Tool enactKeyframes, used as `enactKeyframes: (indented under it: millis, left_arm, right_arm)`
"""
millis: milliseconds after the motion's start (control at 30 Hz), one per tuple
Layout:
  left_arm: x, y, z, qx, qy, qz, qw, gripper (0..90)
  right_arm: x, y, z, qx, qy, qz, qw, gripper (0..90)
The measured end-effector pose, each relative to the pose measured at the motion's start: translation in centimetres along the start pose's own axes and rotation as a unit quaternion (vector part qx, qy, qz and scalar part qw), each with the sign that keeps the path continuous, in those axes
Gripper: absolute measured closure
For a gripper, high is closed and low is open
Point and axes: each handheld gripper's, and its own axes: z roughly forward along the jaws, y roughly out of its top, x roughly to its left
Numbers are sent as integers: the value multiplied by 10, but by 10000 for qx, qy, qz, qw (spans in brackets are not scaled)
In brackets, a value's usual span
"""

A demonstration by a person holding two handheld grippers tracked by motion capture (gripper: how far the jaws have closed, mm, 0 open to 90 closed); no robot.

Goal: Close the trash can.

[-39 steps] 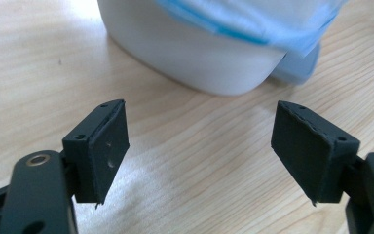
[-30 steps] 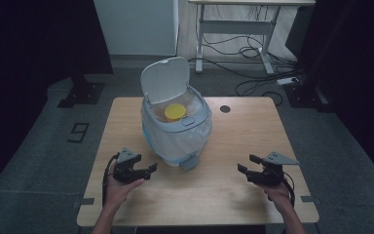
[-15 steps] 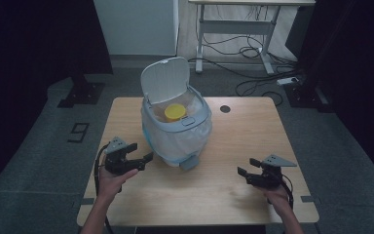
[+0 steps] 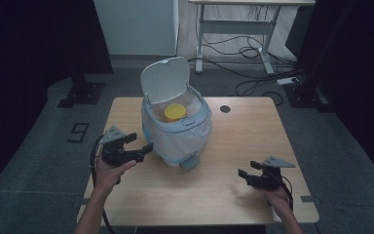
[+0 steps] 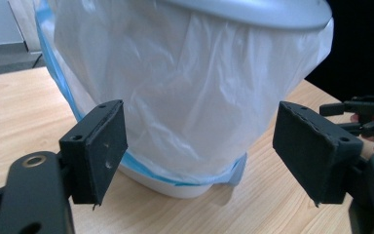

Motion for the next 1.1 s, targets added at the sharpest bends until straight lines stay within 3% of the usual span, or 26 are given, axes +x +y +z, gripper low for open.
enactKeyframes:
  millis: [167, 467, 1100]
  left_arm:
    - [1, 13, -4, -87, -124, -21, 9999, 191]
    - [1, 34, -3, -110, -46, 73, 9999, 187]
    - [16, 59, 6, -116, 100, 48, 9999, 181]
  right_arm:
    - [-1, -2, 3, 99, -7, -14, 10000, 260]
    - [-2, -4, 6, 161, -11, -6, 9999, 260]
    - [-2, -7, 9, 275, -15, -51, 9996, 261]
